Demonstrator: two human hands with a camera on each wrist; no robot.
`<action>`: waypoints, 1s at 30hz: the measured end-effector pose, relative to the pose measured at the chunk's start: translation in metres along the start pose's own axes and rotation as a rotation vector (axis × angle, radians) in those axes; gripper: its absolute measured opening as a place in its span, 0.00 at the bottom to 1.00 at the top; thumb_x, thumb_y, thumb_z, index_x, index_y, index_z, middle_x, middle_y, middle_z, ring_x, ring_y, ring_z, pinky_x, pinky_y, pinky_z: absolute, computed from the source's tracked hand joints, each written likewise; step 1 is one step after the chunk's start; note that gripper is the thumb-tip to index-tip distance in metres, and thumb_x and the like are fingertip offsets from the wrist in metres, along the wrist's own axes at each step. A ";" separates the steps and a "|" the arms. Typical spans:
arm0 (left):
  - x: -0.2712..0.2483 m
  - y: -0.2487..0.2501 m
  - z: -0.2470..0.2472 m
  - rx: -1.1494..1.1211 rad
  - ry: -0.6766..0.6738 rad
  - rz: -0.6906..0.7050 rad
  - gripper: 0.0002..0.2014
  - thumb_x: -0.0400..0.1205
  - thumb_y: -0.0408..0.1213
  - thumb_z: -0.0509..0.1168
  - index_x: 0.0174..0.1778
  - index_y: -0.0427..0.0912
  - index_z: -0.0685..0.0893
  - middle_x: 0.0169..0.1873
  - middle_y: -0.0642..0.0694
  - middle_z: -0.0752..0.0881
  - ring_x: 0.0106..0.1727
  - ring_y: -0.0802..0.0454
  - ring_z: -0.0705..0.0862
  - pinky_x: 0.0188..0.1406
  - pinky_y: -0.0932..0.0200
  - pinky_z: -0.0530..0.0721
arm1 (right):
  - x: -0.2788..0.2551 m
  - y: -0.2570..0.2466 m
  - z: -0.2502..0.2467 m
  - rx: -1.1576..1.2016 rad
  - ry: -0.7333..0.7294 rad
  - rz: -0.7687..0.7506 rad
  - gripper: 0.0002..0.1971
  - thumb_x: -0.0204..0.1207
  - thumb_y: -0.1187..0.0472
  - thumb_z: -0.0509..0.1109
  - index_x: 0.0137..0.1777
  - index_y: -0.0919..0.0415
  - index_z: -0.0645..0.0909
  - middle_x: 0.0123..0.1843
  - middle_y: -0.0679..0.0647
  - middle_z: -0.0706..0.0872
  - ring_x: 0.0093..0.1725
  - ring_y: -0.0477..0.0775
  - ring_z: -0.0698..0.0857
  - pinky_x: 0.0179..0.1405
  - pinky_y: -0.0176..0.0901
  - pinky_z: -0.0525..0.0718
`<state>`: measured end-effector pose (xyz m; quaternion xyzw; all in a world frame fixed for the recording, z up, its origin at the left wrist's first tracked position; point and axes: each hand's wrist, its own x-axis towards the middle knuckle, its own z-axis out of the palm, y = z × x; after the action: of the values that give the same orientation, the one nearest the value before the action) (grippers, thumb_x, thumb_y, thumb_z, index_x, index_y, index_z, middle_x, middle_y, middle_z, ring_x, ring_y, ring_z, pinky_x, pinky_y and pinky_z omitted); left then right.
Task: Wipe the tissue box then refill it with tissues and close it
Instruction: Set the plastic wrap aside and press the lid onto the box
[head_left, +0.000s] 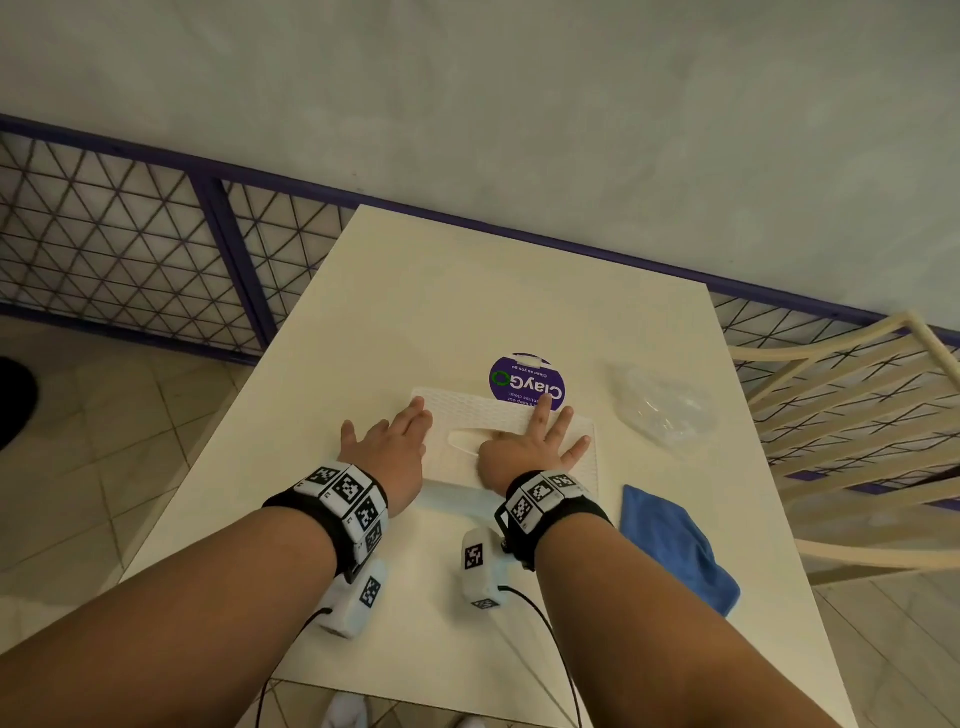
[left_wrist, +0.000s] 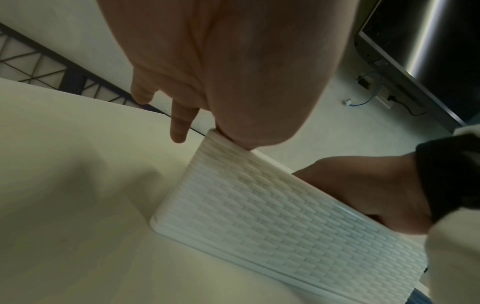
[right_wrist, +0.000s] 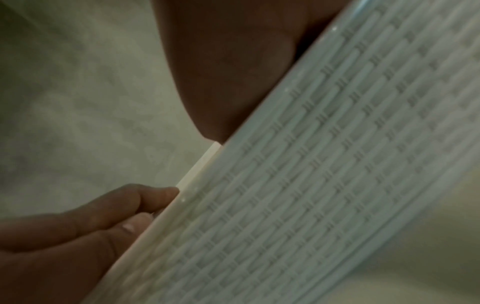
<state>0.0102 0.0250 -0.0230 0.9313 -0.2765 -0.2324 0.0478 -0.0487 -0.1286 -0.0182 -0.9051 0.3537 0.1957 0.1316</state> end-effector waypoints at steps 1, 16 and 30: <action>0.000 0.000 0.000 0.002 0.002 -0.003 0.27 0.87 0.38 0.43 0.83 0.52 0.45 0.83 0.59 0.38 0.81 0.50 0.58 0.78 0.29 0.47 | 0.000 -0.001 0.000 -0.006 0.000 0.004 0.30 0.71 0.56 0.50 0.75 0.48 0.70 0.84 0.52 0.28 0.80 0.64 0.24 0.71 0.71 0.21; -0.001 0.000 0.002 -0.003 0.013 0.001 0.27 0.87 0.39 0.43 0.83 0.52 0.45 0.83 0.59 0.38 0.80 0.50 0.61 0.78 0.29 0.46 | 0.010 0.000 -0.010 -0.027 -0.048 -0.002 0.23 0.78 0.51 0.56 0.70 0.57 0.77 0.86 0.52 0.36 0.82 0.68 0.31 0.77 0.72 0.32; -0.001 0.003 0.001 0.033 0.019 -0.016 0.27 0.86 0.37 0.43 0.83 0.51 0.45 0.83 0.57 0.38 0.76 0.50 0.68 0.77 0.28 0.47 | 0.008 0.009 -0.014 0.271 0.055 -0.163 0.13 0.74 0.49 0.64 0.41 0.52 0.88 0.83 0.44 0.56 0.84 0.53 0.46 0.76 0.76 0.37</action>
<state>0.0072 0.0228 -0.0226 0.9363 -0.2724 -0.2192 0.0334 -0.0463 -0.1446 -0.0104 -0.9098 0.3058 0.1102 0.2582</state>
